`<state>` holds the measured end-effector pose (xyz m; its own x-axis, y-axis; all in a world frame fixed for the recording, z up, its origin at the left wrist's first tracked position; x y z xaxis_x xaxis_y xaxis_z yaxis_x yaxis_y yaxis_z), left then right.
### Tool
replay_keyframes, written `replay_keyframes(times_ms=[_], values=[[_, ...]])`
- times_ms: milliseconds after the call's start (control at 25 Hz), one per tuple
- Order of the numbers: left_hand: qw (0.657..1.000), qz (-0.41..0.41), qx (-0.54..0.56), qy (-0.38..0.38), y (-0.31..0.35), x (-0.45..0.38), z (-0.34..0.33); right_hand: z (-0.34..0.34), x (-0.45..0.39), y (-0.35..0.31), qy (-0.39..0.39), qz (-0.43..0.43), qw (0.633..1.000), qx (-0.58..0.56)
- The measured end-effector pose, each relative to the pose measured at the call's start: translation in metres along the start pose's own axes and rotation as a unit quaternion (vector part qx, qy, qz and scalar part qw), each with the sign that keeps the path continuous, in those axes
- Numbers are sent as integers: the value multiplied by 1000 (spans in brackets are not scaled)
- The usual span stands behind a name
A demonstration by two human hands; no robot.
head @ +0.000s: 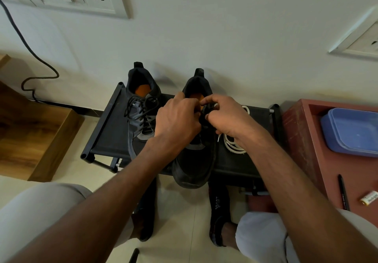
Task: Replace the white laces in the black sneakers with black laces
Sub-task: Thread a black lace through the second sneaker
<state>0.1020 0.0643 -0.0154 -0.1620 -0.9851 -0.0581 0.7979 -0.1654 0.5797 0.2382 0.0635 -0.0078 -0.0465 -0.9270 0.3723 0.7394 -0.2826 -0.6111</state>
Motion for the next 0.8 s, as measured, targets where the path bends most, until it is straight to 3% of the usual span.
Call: replay_keyframes(times_ms=[320, 560, 680, 800], values=[[987, 55, 151, -18, -15, -7, -7, 0, 0, 1, 1, 1, 1000, -9], [995, 42, 92, -2, -5, -13, -9, -2, 3, -1, 6, 1, 1000, 6], [998, 61, 8, -7, 0, -10, -4, -2, 2, 0, 14, -7, 1000, -11], [998, 53, 28, -3, -3, -11, -1, -1, 1, 1, 15, -7, 1000, -7]])
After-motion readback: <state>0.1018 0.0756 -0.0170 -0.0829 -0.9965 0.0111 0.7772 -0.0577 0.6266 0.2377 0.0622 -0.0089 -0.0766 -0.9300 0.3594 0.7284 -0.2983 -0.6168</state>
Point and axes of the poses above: each hand's wrist, its own x-axis away from the middle knuckle, its own z-axis out of the back of the hand, y = z × x, the point moved 3 cm from there along -x, towards the middle knuckle, and after that the axes turned 9 degrees about x, right-handed, at the moved point
